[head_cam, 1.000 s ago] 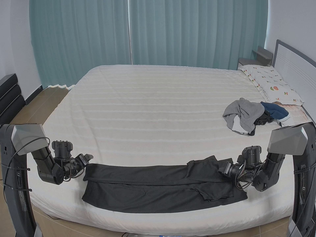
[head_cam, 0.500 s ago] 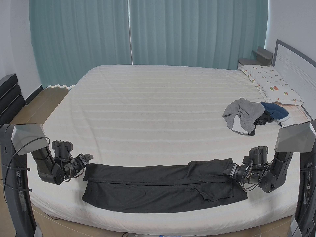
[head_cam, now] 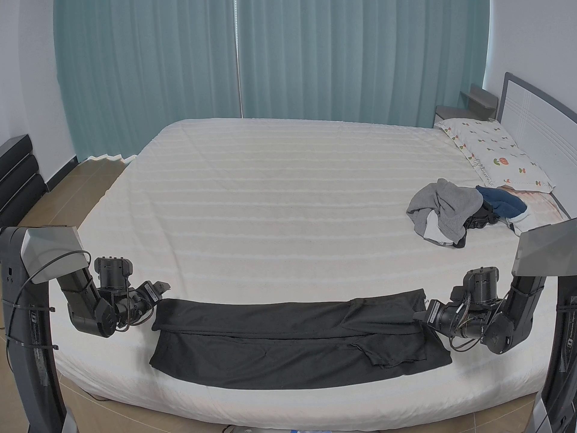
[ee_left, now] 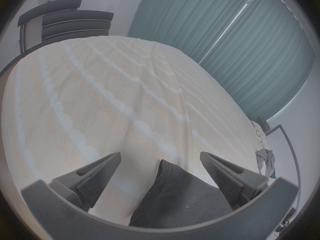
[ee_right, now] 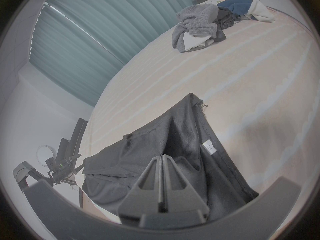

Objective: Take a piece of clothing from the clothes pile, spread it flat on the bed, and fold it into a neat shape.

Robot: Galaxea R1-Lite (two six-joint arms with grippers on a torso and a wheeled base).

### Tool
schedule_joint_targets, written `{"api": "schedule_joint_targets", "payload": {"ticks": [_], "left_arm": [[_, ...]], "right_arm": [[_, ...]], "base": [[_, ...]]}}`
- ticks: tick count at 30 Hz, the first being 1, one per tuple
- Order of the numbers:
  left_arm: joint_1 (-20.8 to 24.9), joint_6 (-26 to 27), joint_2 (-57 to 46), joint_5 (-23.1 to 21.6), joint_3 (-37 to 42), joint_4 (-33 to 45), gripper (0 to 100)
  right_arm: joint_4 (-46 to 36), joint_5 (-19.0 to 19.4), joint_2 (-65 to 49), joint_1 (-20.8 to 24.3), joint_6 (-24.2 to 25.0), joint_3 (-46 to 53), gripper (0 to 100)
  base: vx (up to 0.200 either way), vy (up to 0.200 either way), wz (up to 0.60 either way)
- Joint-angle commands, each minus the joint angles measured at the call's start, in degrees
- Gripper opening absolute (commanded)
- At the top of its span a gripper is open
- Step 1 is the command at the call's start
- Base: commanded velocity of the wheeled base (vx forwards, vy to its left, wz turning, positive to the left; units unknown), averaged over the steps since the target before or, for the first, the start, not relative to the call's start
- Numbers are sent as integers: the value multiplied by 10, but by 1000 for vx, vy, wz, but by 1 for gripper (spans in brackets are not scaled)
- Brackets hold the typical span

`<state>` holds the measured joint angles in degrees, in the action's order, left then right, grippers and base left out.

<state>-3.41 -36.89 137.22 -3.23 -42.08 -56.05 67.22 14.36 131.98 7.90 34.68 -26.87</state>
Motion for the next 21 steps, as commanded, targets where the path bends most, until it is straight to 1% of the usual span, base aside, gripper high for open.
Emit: {"api": "schedule_joint_targets", "payload": {"ticks": [1, 6, 12, 17, 18, 21], "left_arm": [[0, 0, 1, 0, 0, 0, 100], [0, 0, 0, 0, 0, 0, 100], [0, 0, 0, 0, 0, 1, 100], [0, 0, -6, 0, 4, 0, 100], [0, 0, -7, 0, 6, 0, 100], [0, 0, -27, -3, 15, 4, 100]], "right_arm": [[-3, 1, -13, -1, -3, 14, 0], [-4, 0, 3, -2, -37, 19, 0], [-7, 0, 8, -2, -41, 23, 0], [-9, -5, 21, -1, -65, 29, 0], [-8, -6, 21, -1, -66, 28, 100], [-2, -7, 14, -2, -61, 24, 100]], "base": [[0, 0, 0], [0, 0, 0], [0, 0, 0], [0, 0, 0], [0, 0, 0], [0, 0, 0]]}}
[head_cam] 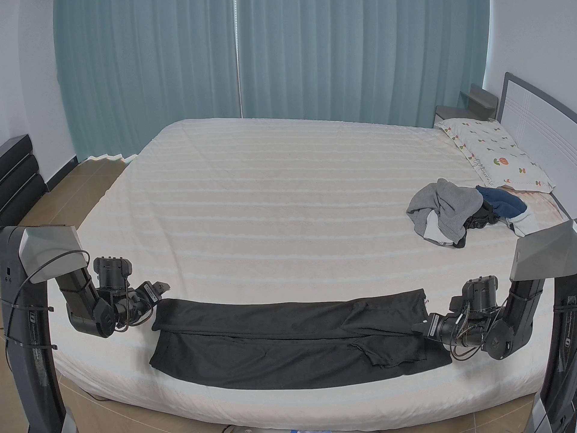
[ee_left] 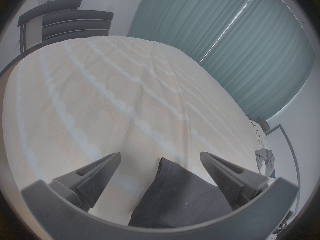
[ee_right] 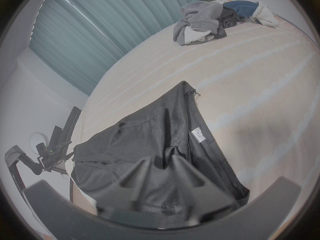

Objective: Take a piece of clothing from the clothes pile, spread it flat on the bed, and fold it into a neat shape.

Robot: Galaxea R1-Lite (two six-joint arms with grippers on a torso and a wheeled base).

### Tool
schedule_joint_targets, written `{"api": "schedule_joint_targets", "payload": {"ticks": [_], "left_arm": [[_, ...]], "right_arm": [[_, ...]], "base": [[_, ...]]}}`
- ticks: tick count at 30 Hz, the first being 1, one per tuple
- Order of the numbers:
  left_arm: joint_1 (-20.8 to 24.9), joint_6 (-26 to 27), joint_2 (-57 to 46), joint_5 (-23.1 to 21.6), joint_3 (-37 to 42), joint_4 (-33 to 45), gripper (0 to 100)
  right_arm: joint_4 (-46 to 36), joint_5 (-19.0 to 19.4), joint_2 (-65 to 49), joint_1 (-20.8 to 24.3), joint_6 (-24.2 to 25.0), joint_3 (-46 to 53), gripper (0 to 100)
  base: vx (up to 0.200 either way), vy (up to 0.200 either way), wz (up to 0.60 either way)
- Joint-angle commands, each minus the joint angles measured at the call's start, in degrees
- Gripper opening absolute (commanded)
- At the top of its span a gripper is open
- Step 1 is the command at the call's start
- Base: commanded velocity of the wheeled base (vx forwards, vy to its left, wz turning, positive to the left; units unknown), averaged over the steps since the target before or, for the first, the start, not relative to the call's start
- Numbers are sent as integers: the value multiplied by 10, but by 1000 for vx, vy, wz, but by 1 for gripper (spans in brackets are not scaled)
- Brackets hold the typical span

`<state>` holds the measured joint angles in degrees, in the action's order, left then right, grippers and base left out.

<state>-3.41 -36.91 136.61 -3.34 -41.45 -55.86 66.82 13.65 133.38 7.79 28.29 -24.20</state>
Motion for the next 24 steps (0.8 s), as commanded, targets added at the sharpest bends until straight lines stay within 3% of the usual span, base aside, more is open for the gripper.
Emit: {"api": "schedule_joint_targets", "payload": {"ticks": [1, 6, 12, 16, 19, 24], "left_arm": [[0, 0, -42, -12, 19, 7, 100], [0, 0, -121, -64, 29, 73, 100], [4, 0, -167, -67, 41, 174, 100], [4, 2, -162, -65, 85, 170, 100], [4, 0, -160, -66, 109, 169, 100], [12, -1, -143, -58, 117, 168, 100]], "right_arm": [[2, 0, -21, -2, 5, -2, 100], [-23, -1, -94, 6, 45, -18, 100], [-100, -13, -138, 27, 106, -35, 100], [-107, -42, -143, 63, 192, -27, 100], [-107, -81, -130, 75, 200, -29, 100], [-107, -95, -109, 91, 237, -30, 100]], "base": [[0, 0, 0], [0, 0, 0], [0, 0, 0], [0, 0, 0], [0, 0, 0], [0, 0, 0]]}}
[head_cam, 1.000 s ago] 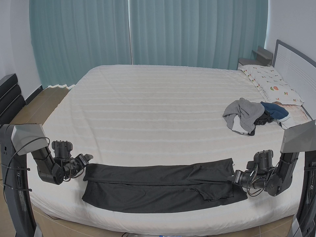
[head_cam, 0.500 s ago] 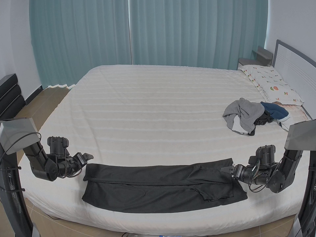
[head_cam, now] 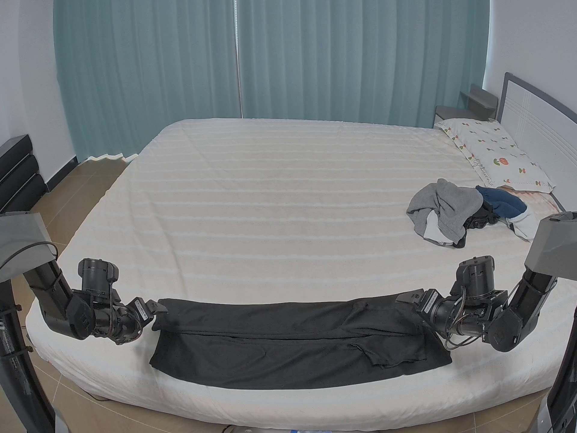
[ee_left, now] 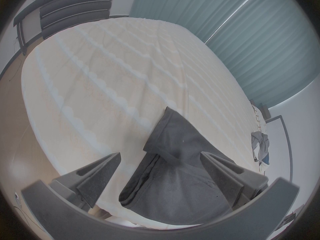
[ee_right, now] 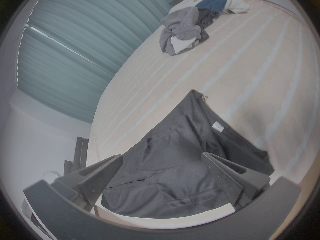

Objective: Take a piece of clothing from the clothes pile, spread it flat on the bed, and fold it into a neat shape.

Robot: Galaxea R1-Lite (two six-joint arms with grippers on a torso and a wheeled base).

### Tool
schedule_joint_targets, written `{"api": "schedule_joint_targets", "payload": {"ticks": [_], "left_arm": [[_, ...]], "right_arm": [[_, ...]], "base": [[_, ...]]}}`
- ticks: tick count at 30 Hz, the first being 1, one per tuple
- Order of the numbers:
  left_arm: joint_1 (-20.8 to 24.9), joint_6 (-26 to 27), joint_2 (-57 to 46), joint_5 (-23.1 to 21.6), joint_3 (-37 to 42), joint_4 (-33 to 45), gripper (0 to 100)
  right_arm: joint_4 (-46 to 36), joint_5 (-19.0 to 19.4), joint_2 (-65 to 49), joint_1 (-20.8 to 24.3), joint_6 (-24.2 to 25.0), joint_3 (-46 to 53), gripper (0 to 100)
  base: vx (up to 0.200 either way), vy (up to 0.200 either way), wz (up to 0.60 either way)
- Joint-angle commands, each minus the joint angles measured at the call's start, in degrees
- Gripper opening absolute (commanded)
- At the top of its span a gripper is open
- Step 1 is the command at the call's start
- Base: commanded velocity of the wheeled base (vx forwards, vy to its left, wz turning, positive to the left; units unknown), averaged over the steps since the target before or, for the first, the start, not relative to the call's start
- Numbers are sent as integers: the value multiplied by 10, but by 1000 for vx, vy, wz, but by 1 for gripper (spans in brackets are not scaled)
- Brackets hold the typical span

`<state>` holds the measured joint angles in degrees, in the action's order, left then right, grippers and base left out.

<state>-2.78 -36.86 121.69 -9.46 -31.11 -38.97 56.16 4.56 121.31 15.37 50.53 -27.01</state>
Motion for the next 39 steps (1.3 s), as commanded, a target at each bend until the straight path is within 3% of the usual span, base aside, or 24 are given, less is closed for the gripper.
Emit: {"api": "schedule_joint_targets", "payload": {"ticks": [1, 4, 11, 14, 22, 30, 31, 39], "left_arm": [[8, -11, 8, 4, 12, -3, 100], [16, -30, 14, 8, 9, -6, 100], [69, -51, 79, 114, 4, -83, 100], [73, -52, 91, 139, 3, -103, 100], [76, -58, 85, 140, 11, -103, 100], [82, -101, 87, 139, -5, -102, 100], [85, -101, 89, 139, -5, -103, 0], [88, -99, 86, 141, -3, -103, 0]], "right_arm": [[0, -4, 13, 12, 33, -3, 100], [0, -5, 16, 8, 42, -1, 100], [4, -3, 24, 2, 51, 2, 100], [7, -4, 31, 2, 59, 2, 100], [7, -5, 38, 2, 60, 3, 100], [26, -5, 38, 2, 59, 11, 100], [28, -5, 38, 2, 59, 11, 100], [23, -8, 33, 12, 59, 13, 100]], "base": [[0, 0, 0], [0, 0, 0], [0, 0, 0], [0, 0, 0], [0, 0, 0], [0, 0, 0], [0, 0, 0], [0, 0, 0]]}}
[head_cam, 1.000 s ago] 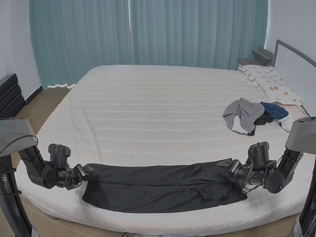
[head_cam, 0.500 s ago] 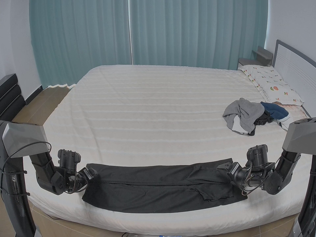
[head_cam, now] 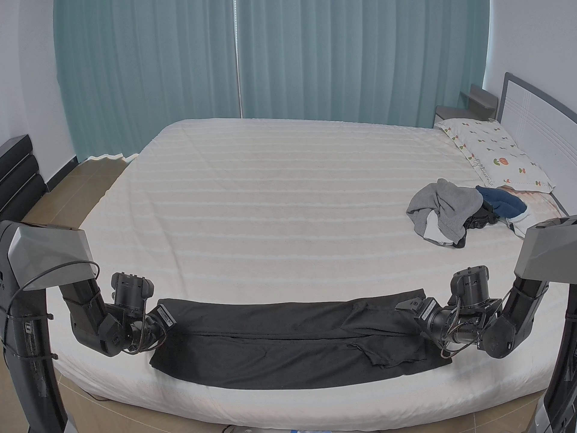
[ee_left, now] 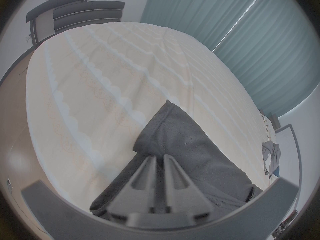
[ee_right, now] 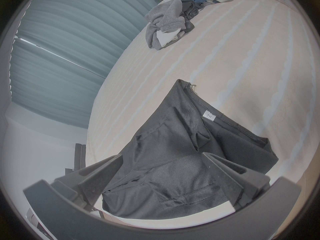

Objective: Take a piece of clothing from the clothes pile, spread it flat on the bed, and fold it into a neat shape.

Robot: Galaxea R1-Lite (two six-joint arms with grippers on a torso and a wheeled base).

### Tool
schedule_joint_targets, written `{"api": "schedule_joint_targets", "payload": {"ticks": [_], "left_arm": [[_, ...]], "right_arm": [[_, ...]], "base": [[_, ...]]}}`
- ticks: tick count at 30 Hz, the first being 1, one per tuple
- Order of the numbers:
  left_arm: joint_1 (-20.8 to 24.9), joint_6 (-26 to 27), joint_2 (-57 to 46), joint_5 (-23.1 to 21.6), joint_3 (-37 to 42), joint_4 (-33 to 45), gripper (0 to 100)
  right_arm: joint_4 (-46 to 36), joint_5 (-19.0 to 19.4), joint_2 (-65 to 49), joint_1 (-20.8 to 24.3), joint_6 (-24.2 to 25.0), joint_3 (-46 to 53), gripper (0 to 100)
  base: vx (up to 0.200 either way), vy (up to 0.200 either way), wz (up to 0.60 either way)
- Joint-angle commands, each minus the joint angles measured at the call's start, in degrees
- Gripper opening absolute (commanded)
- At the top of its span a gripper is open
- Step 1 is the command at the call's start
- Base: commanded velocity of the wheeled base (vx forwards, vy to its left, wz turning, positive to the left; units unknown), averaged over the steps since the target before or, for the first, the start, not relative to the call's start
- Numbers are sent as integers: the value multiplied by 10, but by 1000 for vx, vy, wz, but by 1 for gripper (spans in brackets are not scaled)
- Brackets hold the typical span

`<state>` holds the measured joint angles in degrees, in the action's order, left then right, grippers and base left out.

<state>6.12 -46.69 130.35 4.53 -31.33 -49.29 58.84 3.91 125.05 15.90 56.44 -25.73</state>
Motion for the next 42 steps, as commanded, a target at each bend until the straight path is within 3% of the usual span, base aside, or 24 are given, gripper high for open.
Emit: {"api": "schedule_joint_targets", "payload": {"ticks": [1, 5, 8, 42], "left_arm": [[-3, -1, -3, 2, -2, 0, 0], [-12, -9, -28, 7, -3, -10, 0], [-8, -26, -38, 9, 0, -27, 0], [-7, -36, -32, 6, 5, -56, 0]], "right_arm": [[-6, -5, -6, 12, 0, -2, 100], [-25, -53, 1, 35, 0, -14, 100], [-50, -66, 1, 44, 7, -26, 100], [-105, -69, 29, 42, 67, -67, 100]], "base": [[0, 0, 0], [0, 0, 0], [0, 0, 0], [0, 0, 0]]}}
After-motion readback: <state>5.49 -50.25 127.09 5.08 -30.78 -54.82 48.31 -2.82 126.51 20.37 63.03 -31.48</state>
